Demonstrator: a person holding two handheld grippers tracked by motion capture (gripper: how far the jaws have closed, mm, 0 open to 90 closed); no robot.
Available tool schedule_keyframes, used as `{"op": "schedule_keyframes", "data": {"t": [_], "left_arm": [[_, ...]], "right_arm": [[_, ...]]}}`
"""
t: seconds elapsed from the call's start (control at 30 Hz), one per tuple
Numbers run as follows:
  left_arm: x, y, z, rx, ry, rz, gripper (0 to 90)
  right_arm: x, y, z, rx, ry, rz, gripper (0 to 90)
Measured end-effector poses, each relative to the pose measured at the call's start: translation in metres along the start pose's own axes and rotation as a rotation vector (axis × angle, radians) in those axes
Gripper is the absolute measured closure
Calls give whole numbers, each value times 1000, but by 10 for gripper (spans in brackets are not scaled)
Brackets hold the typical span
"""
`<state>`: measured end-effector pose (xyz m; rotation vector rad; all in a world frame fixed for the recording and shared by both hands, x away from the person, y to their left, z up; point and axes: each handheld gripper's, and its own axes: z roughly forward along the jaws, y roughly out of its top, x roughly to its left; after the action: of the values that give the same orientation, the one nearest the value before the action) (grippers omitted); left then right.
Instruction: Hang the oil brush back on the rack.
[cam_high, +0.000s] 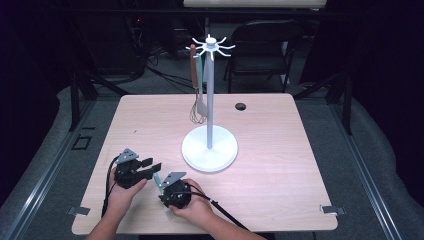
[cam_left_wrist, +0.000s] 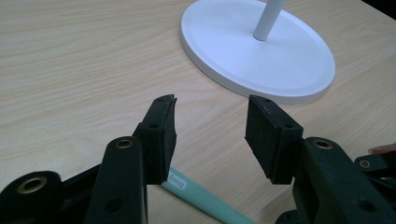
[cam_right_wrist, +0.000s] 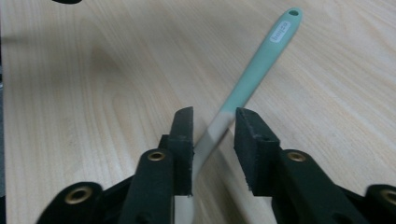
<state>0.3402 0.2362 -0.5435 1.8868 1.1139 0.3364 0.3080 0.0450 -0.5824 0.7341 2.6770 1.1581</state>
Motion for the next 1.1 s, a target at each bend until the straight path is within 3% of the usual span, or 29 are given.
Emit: {"op": "schedule_keyframes", "data": {"t": [0.3, 0.43, 1.1], "left_arm": [[-1, 0, 1, 7, -2, 3, 524], [-1, 0, 2, 4, 1, 4, 524], [-5, -1, 3, 8, 3, 2, 524]], "right_arm": [[-13, -9, -12, 2, -25, 43, 813], [-20, -16, -22, 19, -23, 37, 824], [-46, -76, -87, -3, -69, 91, 828]]}}
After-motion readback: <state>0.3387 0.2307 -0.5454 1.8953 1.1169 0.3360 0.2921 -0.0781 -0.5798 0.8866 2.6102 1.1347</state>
